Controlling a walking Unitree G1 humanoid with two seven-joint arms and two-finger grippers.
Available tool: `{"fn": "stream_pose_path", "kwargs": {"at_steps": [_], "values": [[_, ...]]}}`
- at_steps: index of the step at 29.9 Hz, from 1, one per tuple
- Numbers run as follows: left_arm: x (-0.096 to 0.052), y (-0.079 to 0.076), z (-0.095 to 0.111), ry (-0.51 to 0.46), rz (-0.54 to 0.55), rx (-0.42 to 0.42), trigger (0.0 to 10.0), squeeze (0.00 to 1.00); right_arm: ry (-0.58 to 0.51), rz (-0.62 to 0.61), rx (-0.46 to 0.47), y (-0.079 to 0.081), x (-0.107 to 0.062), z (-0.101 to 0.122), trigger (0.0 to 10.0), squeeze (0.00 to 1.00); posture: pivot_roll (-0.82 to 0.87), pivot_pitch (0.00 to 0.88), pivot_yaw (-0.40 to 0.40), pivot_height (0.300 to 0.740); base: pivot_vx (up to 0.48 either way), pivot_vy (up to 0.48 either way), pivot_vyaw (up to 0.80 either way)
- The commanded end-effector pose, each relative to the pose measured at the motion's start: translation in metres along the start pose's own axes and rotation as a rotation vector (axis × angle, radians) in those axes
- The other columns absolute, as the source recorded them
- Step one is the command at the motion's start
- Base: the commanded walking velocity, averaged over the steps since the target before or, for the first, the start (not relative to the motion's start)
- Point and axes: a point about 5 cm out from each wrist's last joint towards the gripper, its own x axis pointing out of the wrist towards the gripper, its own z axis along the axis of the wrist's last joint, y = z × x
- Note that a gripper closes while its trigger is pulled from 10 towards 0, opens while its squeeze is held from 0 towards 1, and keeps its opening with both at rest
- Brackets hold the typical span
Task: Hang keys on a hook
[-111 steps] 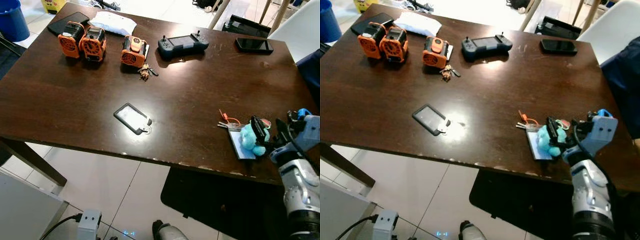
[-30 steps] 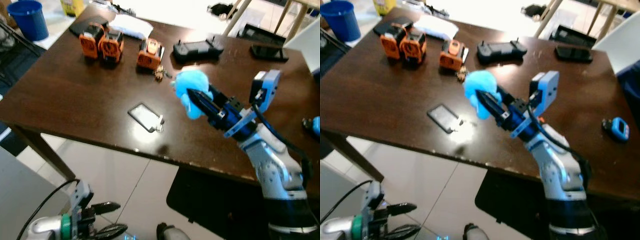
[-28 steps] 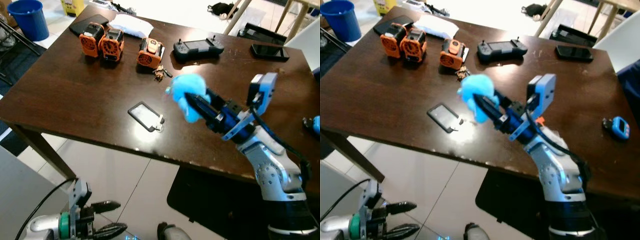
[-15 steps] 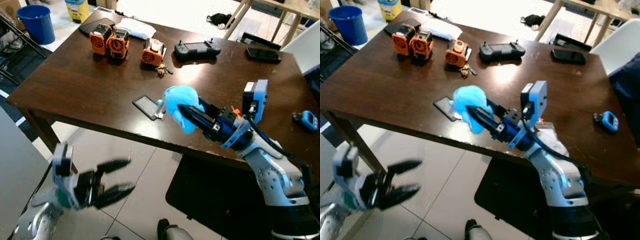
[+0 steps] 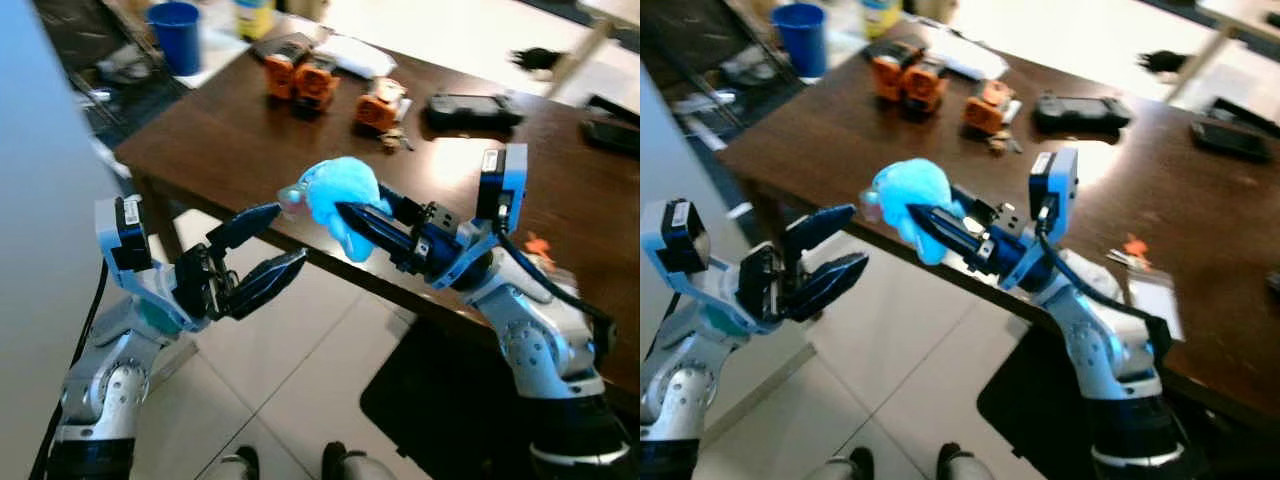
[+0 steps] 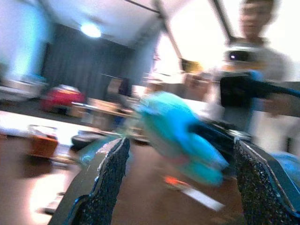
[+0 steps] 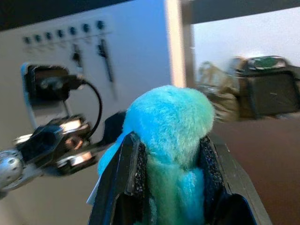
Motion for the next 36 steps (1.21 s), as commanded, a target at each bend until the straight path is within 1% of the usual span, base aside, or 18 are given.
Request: {"fn": "stream_pose_path", "kwargs": {"at_steps": [1, 2, 5, 6, 7, 10, 12, 14, 15, 17, 19, 22, 26, 28, 32, 35, 36], "values": [[0.001, -0.001, 0.003, 0.009, 0.011, 0.033, 10.0, 0.0, -0.019, 0.024, 0.01, 0.003, 0.0, 0.003, 10.0, 0.0, -0.04, 0.107, -0.027, 0.74, 0.0, 0.0, 0.76], [0.001, -0.001, 0.003, 0.009, 0.011, 0.033, 10.0, 0.0, -0.019, 0.024, 0.01, 0.003, 0.0, 0.003, 10.0, 0.0, -0.04, 0.107, -0.027, 0.74, 0.0, 0.0, 0.76], [0.011, 0.0, 0.012, 0.015, 0.017, 0.106, 10.0, 0.0, -0.054, 0.044, 0.03, 0.005, 0.0, 0.006, 10.0, 0.0, -0.04, 0.108, -0.023, 0.74, 0.0, 0.0, 0.76], [0.014, 0.0, 0.015, 0.029, 0.019, 0.144, 10.0, 0.0, -0.076, 0.047, 0.04, 0.005, 0.0, 0.008, 10.0, 0.0, -0.04, 0.11, -0.021, 0.74, 0.0, 0.0, 0.76], [0.014, 0.0, 0.015, 0.029, 0.019, 0.144, 10.0, 0.0, -0.076, 0.047, 0.04, 0.005, 0.0, 0.008, 10.0, 0.0, -0.04, 0.11, -0.021, 0.74, 0.0, 0.0, 0.76], [0.02, 0.003, 0.022, 0.059, 0.031, 0.236, 10.0, 0.0, -0.13, 0.053, 0.065, 0.005, -0.001, 0.013, 10.0, 0.0, -0.04, 0.11, -0.02, 0.74, 0.0, 0.0, 0.75], [0.021, 0.003, 0.023, 0.061, 0.033, 0.247, 10.0, 0.0, -0.136, 0.054, 0.068, 0.005, -0.001, 0.014, 10.0, 0.0, -0.04, 0.11, -0.02, 0.74, 0.0, 0.0, 0.75], [0.027, 0.005, 0.032, 0.061, 0.049, 0.32, 10.0, 0.0, -0.169, 0.087, 0.103, 0.009, 0.0, 0.016, 10.0, 0.0, -0.04, 0.112, -0.022, 0.74, 0.0, 0.0, 0.75], [0.027, 0.005, 0.032, 0.061, 0.049, 0.32, 10.0, 0.0, -0.169, 0.087, 0.103, 0.009, 0.0, 0.016, 10.0, 0.0, -0.04, 0.112, -0.022, 0.74, 0.0, 0.0, 0.75], [0.03, 0.006, 0.036, 0.059, 0.059, 0.355, 10.0, 0.0, -0.188, 0.107, 0.119, 0.011, 0.0, 0.017, 10.0, 0.0, -0.04, 0.112, -0.022, 0.74, 0.0, 0.0, 0.75], [0.031, 0.007, 0.038, 0.056, 0.065, 0.365, 10.0, 0.0, -0.199, 0.116, 0.128, 0.012, 0.0, 0.017, 10.0, 0.0, -0.04, 0.113, -0.022, 0.74, 0.0, 0.0, 0.75], [0.036, 0.008, 0.045, 0.044, 0.08, 0.411, 10.0, 0.0, -0.272, 0.182, 0.193, 0.02, -0.001, 0.022, 10.0, 0.0, -0.03, 0.114, -0.018, 0.74, 0.0, 0.0, 0.74], [0.038, 0.007, 0.047, 0.041, 0.075, 0.418, 10.0, 0.0, -0.291, 0.207, 0.21, 0.022, -0.001, 0.023, 10.0, 0.0, -0.03, 0.115, -0.018, 0.74, 0.0, 0.0, 0.74], [0.041, 0.003, 0.048, 0.028, 0.053, 0.405, 10.0, 0.0, -0.306, 0.219, 0.219, 0.024, 0.0, 0.025, 10.0, 0.0, -0.03, 0.114, -0.018, 0.74, 0.0, 0.0, 0.74], [0.042, -0.01, 0.046, 0.029, -0.042, 0.342, 10.0, 0.0, -0.329, 0.225, 0.225, 0.024, 0.0, 0.028, 10.0, 0.0, -0.04, 0.113, -0.016, 0.74, 0.0, 0.0, 0.74], [0.043, -0.012, 0.044, 0.034, -0.058, 0.334, 10.0, 0.0, -0.331, 0.227, 0.226, 0.025, 0.001, 0.028, 10.0, 0.0, -0.04, 0.113, -0.016, 0.74, 0.0, 0.0, 0.74], [0.043, -0.015, 0.042, 0.045, -0.083, 0.325, 10.0, 0.0, -0.334, 0.23, 0.227, 0.025, 0.001, 0.029, 10.0, 0.0, -0.04, 0.111, -0.015, 0.74, 0.0, 0.0, 0.74]]}}
